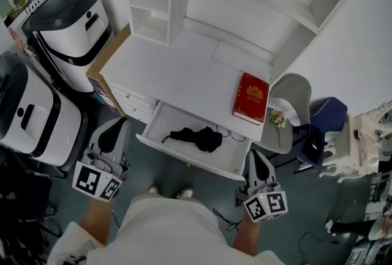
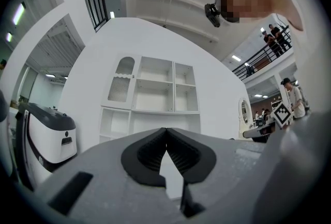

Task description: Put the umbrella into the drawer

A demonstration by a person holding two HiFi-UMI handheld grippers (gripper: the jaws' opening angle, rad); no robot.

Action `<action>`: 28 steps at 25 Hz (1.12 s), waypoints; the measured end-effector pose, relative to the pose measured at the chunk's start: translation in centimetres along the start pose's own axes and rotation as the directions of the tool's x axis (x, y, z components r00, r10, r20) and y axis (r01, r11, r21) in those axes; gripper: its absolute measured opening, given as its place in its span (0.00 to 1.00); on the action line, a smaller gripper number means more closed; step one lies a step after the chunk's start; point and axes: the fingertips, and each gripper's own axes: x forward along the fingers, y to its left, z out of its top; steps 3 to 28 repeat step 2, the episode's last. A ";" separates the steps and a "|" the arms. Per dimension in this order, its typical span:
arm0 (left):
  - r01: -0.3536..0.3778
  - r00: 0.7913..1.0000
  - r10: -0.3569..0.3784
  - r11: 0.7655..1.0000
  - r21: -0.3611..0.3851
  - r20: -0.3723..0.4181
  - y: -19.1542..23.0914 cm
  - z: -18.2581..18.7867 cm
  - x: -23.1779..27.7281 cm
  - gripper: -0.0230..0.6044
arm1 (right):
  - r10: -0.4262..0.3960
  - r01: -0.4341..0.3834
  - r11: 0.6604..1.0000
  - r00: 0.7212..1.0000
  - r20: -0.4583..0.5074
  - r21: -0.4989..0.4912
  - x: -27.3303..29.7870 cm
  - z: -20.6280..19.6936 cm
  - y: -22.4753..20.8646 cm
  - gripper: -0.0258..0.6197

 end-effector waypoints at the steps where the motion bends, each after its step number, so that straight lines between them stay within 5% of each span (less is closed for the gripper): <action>1: -0.002 1.000 0.002 1.000 0.000 0.000 0.1 0.0 0.1 0.06 | 0.002 -0.002 1.000 1.000 -0.001 -0.001 0.1 0.0 0.0 0.04; 28: -0.004 1.000 0.004 1.000 -0.001 0.000 0.1 0.0 0.1 0.06 | 0.005 -0.005 1.000 1.000 -0.001 -0.002 0.3 0.0 0.0 0.04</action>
